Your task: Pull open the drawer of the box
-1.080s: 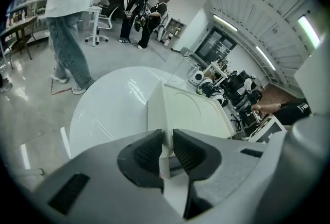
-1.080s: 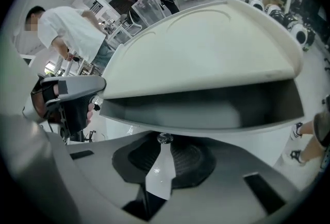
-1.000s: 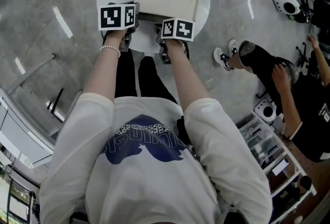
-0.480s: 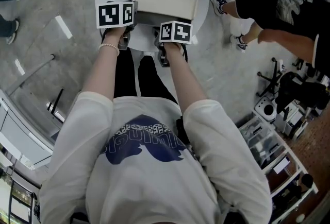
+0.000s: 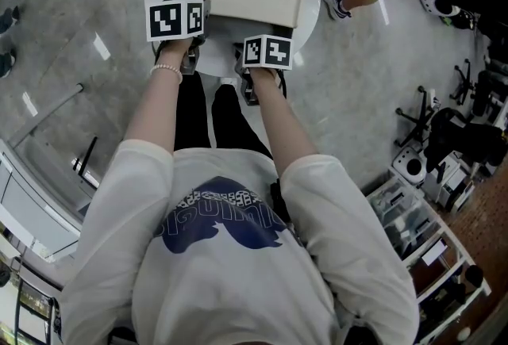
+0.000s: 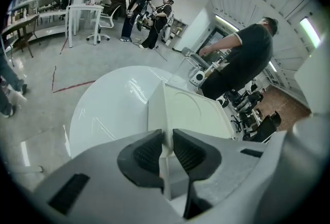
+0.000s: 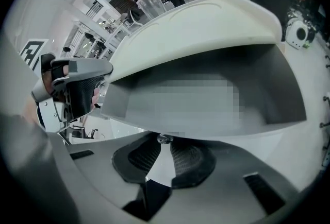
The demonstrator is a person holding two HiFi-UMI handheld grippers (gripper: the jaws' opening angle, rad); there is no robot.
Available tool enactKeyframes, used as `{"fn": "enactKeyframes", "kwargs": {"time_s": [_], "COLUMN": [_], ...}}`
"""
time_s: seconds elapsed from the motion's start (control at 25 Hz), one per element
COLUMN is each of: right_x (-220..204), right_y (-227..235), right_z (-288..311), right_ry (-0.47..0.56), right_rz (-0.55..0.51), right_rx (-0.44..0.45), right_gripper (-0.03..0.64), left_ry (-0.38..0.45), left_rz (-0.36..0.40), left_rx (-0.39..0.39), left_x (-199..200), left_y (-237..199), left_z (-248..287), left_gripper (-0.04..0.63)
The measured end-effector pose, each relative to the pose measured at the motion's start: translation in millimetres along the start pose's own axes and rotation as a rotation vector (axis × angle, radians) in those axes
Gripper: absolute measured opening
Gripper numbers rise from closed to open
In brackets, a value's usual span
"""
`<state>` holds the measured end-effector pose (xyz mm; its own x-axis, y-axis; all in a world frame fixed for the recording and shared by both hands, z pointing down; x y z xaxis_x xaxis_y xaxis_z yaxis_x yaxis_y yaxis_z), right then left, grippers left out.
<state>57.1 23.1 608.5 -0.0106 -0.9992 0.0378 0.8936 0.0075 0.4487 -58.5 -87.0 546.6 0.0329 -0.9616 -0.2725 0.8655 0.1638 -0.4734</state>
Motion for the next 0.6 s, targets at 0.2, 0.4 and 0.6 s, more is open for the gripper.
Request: {"fn": "enactKeyframes", "kwargs": {"time_s": [0.2, 0.4, 0.6], "right_x": [-6, -12, -18], "right_y": [0, -2, -3], "right_z": [0, 0, 0], "right_ry": [-0.001, -0.004, -0.011], "right_rz": [0.004, 0.001, -0.001], "right_rx": [0.003, 0.003, 0.006], "right_gripper": [0.054, 0.054, 0.054], "left_ry": [0.002, 0.000, 0.001], "left_rz": [-0.003, -0.005, -0.007], "left_rx": [-0.001, 0.000, -0.001], "left_x": [0, 0, 1], "left_y": [1, 1, 1], "left_z": [0, -1, -1], "left_gripper": [0.074, 0.074, 0.074]}}
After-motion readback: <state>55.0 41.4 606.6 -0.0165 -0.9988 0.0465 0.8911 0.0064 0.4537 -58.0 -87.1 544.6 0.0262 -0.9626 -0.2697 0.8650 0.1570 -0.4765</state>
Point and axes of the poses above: the fingertips, and each gripper's own axes: z forward along the fingers, y to its right, x out of its top, the point moved 2 cm from there along -z, backward along the fingers, and after that the axes turned 10 degrees about -y, right-handed, at the moved point
